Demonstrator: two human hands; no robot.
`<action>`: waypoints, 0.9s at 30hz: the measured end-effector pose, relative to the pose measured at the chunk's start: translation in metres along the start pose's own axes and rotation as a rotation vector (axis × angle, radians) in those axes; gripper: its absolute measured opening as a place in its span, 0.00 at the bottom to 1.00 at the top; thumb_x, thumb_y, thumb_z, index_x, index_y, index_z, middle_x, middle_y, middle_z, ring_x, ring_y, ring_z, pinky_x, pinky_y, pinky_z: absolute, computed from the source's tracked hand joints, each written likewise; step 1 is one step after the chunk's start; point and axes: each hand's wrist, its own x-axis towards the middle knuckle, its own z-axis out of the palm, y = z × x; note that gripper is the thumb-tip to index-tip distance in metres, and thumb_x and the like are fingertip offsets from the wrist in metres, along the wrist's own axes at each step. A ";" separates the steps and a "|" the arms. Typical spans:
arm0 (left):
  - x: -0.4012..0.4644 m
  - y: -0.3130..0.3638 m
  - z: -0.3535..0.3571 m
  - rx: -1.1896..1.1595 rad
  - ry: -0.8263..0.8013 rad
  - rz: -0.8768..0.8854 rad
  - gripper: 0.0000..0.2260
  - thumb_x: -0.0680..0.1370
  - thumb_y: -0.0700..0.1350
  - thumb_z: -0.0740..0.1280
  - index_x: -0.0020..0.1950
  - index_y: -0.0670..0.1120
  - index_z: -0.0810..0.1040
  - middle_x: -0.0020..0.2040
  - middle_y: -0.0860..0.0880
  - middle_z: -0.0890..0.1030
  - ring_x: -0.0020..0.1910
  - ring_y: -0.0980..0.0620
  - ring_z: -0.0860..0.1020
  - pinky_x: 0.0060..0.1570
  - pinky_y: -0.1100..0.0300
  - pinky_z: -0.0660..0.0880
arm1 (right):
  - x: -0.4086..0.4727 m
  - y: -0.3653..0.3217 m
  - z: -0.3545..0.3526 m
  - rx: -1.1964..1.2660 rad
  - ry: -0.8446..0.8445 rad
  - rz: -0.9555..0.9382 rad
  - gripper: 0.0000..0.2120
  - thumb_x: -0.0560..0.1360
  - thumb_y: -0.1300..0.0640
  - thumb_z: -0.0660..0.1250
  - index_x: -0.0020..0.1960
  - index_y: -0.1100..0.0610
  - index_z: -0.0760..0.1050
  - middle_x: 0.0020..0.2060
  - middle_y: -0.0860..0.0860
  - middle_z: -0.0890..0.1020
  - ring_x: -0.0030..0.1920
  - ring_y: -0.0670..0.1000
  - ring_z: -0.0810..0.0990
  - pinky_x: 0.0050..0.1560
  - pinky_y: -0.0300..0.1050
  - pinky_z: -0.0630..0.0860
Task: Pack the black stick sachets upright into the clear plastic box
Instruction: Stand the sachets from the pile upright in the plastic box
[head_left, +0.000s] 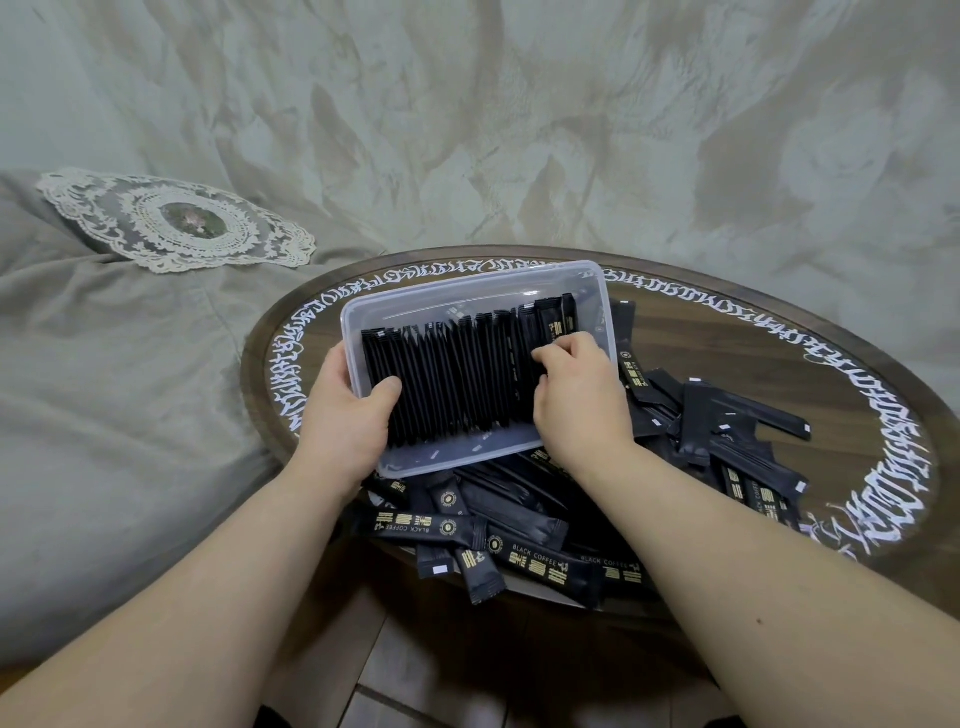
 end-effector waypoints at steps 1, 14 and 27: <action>0.000 -0.001 0.000 0.003 0.005 0.002 0.19 0.77 0.38 0.66 0.61 0.58 0.69 0.53 0.60 0.78 0.53 0.63 0.76 0.59 0.59 0.70 | 0.000 0.000 -0.001 0.004 -0.004 0.019 0.14 0.75 0.65 0.60 0.59 0.60 0.75 0.62 0.53 0.71 0.59 0.56 0.72 0.51 0.47 0.72; -0.002 0.005 -0.001 -0.008 0.009 0.019 0.19 0.77 0.37 0.66 0.61 0.58 0.69 0.53 0.60 0.78 0.53 0.63 0.76 0.56 0.63 0.71 | 0.006 -0.008 -0.013 0.052 -0.018 0.193 0.18 0.77 0.66 0.59 0.67 0.58 0.68 0.56 0.55 0.78 0.55 0.58 0.76 0.48 0.45 0.69; -0.001 0.002 0.000 0.028 -0.037 0.048 0.20 0.76 0.38 0.66 0.65 0.54 0.71 0.56 0.58 0.79 0.56 0.62 0.77 0.56 0.64 0.70 | 0.012 -0.010 -0.004 -0.007 -0.025 0.183 0.12 0.77 0.64 0.59 0.60 0.58 0.70 0.57 0.55 0.75 0.54 0.59 0.77 0.44 0.46 0.65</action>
